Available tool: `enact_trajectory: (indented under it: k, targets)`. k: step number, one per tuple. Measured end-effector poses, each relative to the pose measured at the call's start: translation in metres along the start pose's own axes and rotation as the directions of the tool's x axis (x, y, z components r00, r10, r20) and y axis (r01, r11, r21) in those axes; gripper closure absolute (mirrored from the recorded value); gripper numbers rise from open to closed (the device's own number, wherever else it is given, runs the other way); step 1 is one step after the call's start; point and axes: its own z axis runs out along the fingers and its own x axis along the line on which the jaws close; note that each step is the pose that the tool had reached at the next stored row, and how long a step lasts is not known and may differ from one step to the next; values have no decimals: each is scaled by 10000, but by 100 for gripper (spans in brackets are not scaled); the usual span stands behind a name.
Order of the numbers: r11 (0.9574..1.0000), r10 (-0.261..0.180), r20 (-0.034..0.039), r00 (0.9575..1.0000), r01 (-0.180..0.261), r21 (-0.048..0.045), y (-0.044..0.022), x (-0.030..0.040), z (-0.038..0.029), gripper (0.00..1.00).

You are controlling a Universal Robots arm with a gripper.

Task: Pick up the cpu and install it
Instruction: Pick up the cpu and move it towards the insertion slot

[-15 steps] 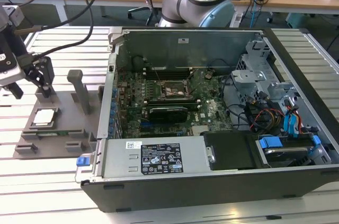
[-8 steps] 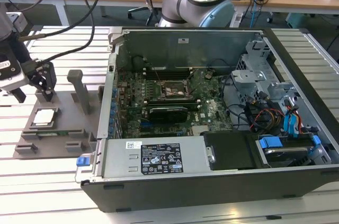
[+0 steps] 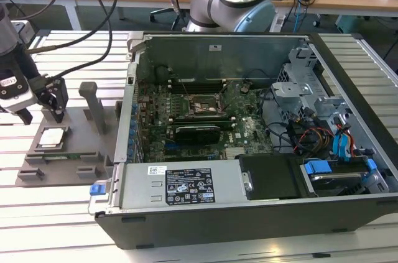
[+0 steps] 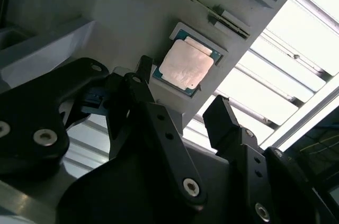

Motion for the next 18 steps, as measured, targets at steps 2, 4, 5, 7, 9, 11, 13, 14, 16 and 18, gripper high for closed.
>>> enact_trajectory:
  k: [2,4,5,7,9,11,13,14,16,18]
  targets:
    - [10000,-12,-1,10000,12,0,0,1,22,34]
    - [10000,-24,0,10000,24,-1,0,2,53,34]
    - [10000,-26,0,10000,26,-1,1,2,63,34]
    - [10000,-32,-1,10000,32,-1,1,3,98,34]
    - [10000,-36,-1,10000,36,-1,1,4,126,34]
    - [10000,-39,-2,10000,39,0,1,4,146,34]
    - [10000,-39,0,10000,39,-1,1,5,162,34]
    - [10000,-39,0,10000,39,-1,1,4,169,34]
    - [10000,-39,0,10000,39,-1,1,5,185,34]
    - [10000,-39,-1,10000,39,-1,1,5,198,34]
